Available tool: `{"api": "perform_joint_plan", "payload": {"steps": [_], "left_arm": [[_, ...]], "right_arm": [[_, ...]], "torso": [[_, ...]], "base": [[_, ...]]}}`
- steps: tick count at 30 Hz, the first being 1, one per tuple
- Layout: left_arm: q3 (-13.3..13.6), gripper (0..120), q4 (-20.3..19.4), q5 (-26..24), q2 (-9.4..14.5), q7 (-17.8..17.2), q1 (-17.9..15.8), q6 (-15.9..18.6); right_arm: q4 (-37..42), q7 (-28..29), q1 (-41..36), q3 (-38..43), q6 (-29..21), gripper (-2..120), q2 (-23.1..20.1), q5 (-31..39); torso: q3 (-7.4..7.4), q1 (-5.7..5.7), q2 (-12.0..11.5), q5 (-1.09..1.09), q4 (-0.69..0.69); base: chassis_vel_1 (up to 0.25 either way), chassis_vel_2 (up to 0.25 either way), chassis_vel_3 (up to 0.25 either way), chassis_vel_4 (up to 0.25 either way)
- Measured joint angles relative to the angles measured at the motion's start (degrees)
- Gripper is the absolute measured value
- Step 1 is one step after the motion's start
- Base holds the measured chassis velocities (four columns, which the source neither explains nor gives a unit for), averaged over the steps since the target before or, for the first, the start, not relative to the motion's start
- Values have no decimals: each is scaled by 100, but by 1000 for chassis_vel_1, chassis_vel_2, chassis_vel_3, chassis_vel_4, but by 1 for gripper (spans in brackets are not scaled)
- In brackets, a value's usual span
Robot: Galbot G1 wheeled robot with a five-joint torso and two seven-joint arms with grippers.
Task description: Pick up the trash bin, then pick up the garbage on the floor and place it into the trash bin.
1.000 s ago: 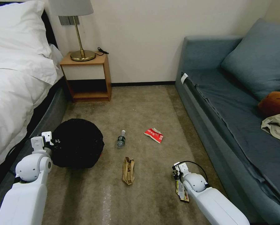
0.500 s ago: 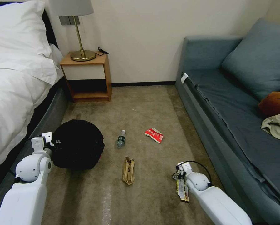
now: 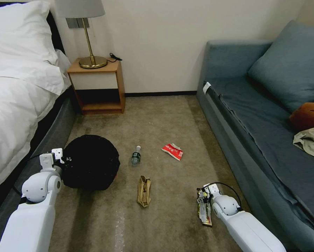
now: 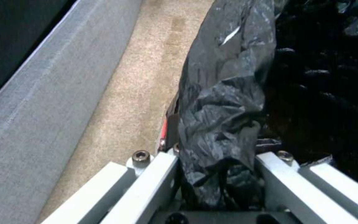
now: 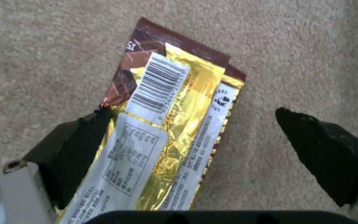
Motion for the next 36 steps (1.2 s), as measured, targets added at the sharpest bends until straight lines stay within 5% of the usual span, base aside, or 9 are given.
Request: {"api": "perform_joint_plan", "payload": {"steps": [10,36], "left_arm": [[114,2,22,-1,-17,2,-39,3],[218,2,81,6,0,1,-129,0]], "right_arm": [[-85,-136,-18,77,50,95,-4,-18],[167,-220,-42,112,105,14,-175,-33]], "torso": [[-1,0,1,0,1],[1,0,-1,0,-3]], "base": [[0,0,0,0],[0,0,0,0]]}}
